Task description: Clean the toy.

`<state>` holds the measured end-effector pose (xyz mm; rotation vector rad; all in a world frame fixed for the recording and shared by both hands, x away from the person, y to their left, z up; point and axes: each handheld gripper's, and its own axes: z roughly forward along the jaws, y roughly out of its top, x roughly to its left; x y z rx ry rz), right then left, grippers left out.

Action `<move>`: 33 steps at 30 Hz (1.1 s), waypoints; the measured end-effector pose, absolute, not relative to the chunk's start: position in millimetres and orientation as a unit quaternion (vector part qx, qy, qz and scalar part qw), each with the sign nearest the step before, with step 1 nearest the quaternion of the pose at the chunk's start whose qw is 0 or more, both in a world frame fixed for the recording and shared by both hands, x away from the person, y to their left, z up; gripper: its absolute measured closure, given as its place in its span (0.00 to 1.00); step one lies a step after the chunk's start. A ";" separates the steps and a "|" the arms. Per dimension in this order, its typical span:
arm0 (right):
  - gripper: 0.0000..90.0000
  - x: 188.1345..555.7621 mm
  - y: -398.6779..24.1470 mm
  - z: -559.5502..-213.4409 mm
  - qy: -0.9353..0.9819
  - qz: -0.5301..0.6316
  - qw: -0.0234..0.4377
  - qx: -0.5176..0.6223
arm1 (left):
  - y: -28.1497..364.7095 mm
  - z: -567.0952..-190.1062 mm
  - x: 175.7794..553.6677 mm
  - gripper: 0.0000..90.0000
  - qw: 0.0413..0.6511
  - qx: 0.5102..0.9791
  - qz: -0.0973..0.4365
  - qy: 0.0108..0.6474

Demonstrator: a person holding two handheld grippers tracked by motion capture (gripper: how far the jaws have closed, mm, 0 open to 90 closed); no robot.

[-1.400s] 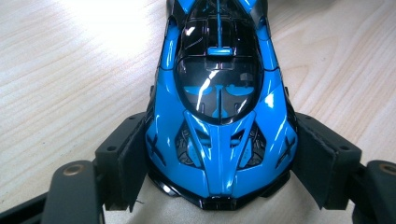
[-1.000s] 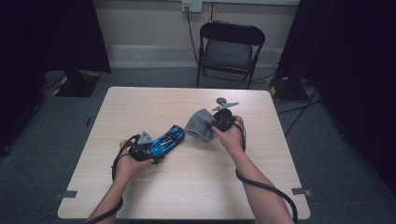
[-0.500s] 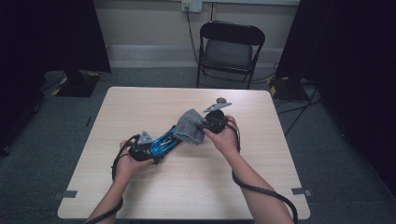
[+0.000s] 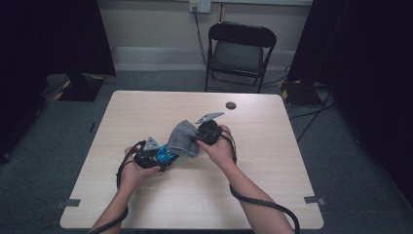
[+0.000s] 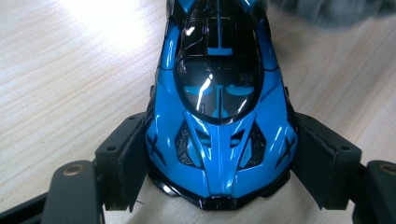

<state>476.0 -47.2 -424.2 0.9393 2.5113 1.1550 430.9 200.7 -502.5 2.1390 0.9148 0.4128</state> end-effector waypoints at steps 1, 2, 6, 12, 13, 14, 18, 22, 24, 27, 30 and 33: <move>0.85 475.2 -42.5 -425.9 0.857 0.392 0.111 0.315 | 200.8 -502.5 431.0 0.28 0.380 0.838 0.162 0.358; 0.85 474.4 -39.7 -426.8 0.859 0.389 0.110 0.314 | 200.8 -502.5 430.9 0.28 0.380 0.838 0.161 0.358; 0.85 472.5 -27.4 -432.4 0.865 0.385 0.107 0.303 | 200.9 -502.4 430.9 0.28 0.379 0.838 0.163 0.357; 0.85 470.4 -14.8 -437.3 0.873 0.376 0.105 0.294 | 201.1 -502.4 431.1 0.28 0.379 0.838 0.162 0.358; 0.85 470.0 -12.9 -437.9 0.874 0.373 0.105 0.292 | 201.0 -502.4 431.1 0.28 0.379 0.838 0.162 0.358; 0.85 469.7 -11.0 -438.7 0.875 0.372 0.105 0.292 | 201.0 -502.4 431.1 0.28 0.379 0.838 0.162 0.358; 0.84 468.9 -3.2 -442.2 0.879 0.366 0.108 0.286 | 200.9 -502.4 431.0 0.28 0.379 0.838 0.162 0.357; 0.84 469.1 4.8 -446.8 0.883 0.355 0.111 0.285 | 201.0 -502.4 431.0 0.28 0.379 0.838 0.162 0.357; 0.83 469.0 8.3 -449.6 0.886 0.350 0.114 0.284 | 201.1 -502.4 431.0 0.28 0.379 0.838 0.162 0.358; 0.83 469.8 9.9 -452.5 0.883 0.355 0.111 0.285 | 201.1 -502.4 431.2 0.28 0.379 0.838 0.162 0.357; 0.82 470.6 8.6 -453.3 0.882 0.358 0.106 0.287 | 201.1 -502.4 431.2 0.28 0.379 0.838 0.162 0.357; 0.82 471.2 6.9 -454.9 0.880 0.363 0.103 0.289 | 200.9 -502.4 431.1 0.28 0.379 0.838 0.162 0.357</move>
